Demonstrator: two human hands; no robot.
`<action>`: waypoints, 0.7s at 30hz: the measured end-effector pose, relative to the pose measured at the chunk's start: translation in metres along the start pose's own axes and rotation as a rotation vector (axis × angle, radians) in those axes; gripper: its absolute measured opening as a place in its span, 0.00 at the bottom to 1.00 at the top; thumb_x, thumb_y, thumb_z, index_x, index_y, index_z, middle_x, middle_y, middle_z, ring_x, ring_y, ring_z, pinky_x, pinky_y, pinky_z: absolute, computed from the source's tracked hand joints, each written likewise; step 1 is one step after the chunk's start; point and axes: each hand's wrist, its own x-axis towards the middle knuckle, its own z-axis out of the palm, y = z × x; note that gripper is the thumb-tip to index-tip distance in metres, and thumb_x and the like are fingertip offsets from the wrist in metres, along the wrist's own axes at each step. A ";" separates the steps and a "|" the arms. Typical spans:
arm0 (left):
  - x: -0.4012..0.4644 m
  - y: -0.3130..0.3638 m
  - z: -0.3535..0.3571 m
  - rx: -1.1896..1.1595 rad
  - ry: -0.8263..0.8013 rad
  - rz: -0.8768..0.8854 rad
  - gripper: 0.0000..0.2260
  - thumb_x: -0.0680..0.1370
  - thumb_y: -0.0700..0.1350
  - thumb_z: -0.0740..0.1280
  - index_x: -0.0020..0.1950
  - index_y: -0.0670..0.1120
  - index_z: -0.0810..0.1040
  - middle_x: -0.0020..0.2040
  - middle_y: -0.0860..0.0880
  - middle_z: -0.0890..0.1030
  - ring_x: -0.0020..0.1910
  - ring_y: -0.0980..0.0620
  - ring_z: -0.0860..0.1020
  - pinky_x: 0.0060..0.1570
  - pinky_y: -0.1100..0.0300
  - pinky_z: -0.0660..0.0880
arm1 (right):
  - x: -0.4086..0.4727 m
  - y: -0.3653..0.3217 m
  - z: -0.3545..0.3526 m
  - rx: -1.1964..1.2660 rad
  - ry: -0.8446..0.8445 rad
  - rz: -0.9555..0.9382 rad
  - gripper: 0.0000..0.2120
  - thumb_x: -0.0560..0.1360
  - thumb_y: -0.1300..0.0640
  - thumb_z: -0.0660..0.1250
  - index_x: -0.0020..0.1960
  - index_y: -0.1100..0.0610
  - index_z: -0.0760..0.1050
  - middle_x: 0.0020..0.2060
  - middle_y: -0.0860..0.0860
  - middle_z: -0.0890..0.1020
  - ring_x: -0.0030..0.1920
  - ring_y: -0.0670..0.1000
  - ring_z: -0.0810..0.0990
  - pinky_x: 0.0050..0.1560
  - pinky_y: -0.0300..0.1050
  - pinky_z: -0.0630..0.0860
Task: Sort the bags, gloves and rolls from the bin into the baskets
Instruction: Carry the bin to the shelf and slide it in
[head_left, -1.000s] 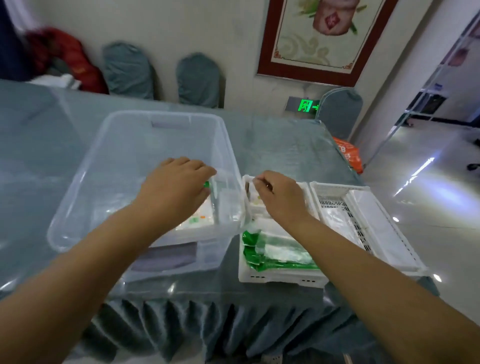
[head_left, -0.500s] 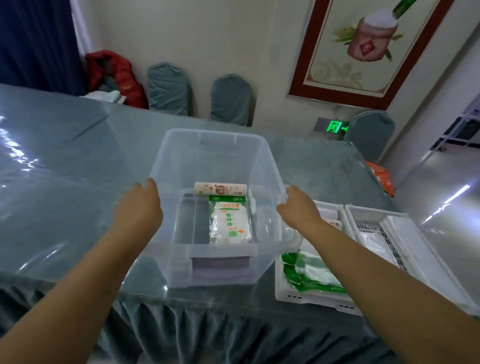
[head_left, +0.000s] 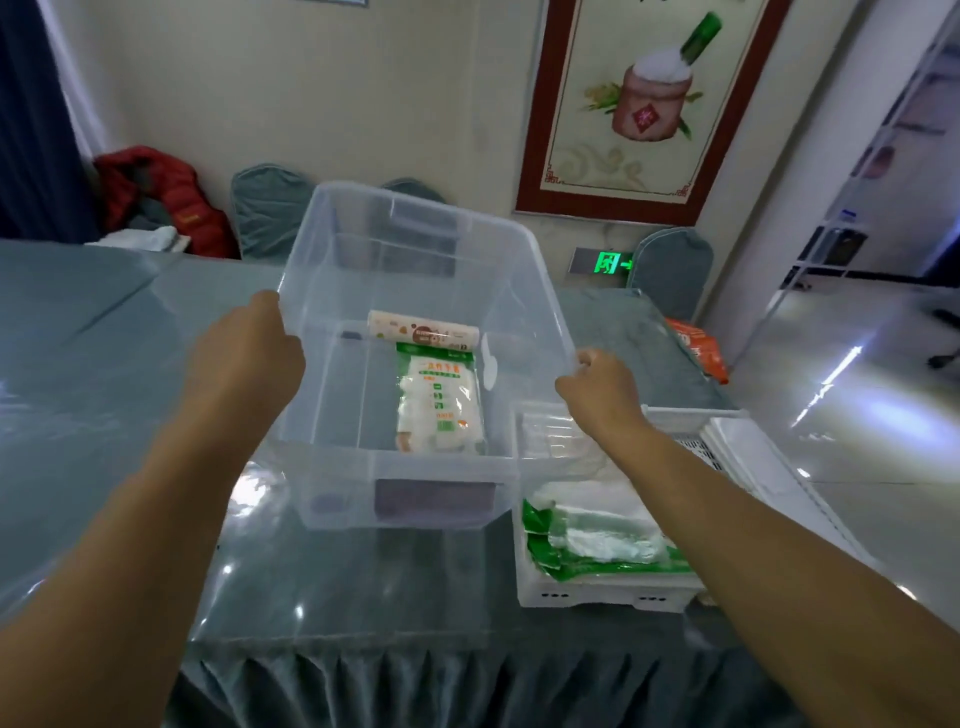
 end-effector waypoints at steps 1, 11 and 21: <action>0.002 0.012 -0.004 -0.029 0.016 0.012 0.17 0.76 0.40 0.59 0.66 0.44 0.68 0.57 0.36 0.77 0.53 0.33 0.74 0.47 0.47 0.69 | 0.001 0.001 -0.012 0.015 0.030 0.005 0.06 0.68 0.62 0.66 0.45 0.59 0.77 0.34 0.52 0.77 0.35 0.54 0.75 0.33 0.41 0.69; -0.024 0.182 0.010 -0.185 0.092 0.309 0.13 0.76 0.42 0.59 0.59 0.41 0.71 0.54 0.35 0.78 0.49 0.33 0.75 0.44 0.48 0.69 | -0.017 0.075 -0.178 0.053 0.363 0.066 0.09 0.69 0.60 0.67 0.48 0.60 0.78 0.41 0.57 0.83 0.42 0.59 0.79 0.41 0.49 0.75; -0.148 0.420 0.099 -0.507 -0.130 0.487 0.17 0.75 0.37 0.61 0.64 0.42 0.69 0.52 0.35 0.78 0.49 0.34 0.76 0.50 0.45 0.74 | -0.088 0.249 -0.387 -0.028 0.566 0.279 0.21 0.70 0.61 0.65 0.62 0.59 0.72 0.42 0.53 0.78 0.42 0.56 0.78 0.42 0.45 0.72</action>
